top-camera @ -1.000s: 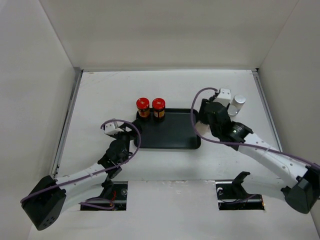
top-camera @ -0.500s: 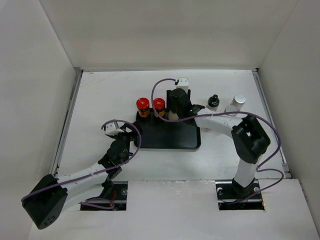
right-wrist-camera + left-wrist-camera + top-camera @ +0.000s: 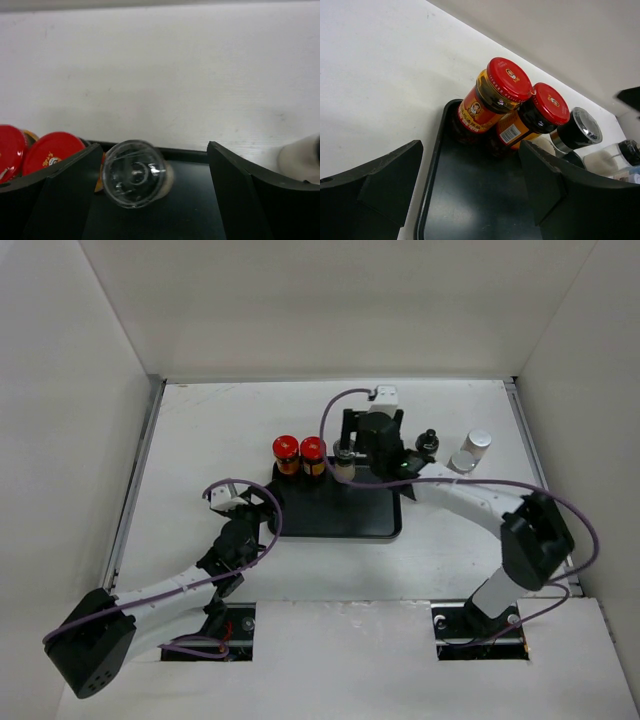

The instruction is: Organize the condiment bottles

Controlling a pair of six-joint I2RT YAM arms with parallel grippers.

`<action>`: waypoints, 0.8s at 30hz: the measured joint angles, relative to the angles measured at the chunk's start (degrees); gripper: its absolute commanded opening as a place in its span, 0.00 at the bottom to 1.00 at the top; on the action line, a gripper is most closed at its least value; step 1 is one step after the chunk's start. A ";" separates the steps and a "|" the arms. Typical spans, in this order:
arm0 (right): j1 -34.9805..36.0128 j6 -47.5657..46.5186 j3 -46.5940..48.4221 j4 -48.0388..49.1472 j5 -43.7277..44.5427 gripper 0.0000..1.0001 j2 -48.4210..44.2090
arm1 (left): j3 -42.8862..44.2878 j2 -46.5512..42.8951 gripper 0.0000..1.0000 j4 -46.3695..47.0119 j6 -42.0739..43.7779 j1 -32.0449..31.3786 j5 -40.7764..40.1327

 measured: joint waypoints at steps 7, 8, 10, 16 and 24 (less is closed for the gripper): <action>-13.66 0.15 -2.93 -4.31 2.51 0.91 -9.05 | 0.00 0.87 0.78 0.07 0.00 0.24 0.04; -15.37 0.13 -2.93 -5.62 2.47 0.92 -8.61 | 0.00 0.98 0.78 0.04 0.00 0.24 0.04; -17.42 0.11 -2.91 -8.20 1.68 0.94 -7.23 | 0.00 1.09 0.78 0.09 0.00 0.24 0.15; -18.84 -0.04 -2.01 -13.57 -1.57 0.92 -0.63 | 0.00 1.53 0.78 0.13 -0.02 0.24 0.24; -19.87 -0.04 -1.31 -14.45 0.57 0.90 0.68 | 0.00 1.51 0.78 0.22 -0.02 0.24 0.24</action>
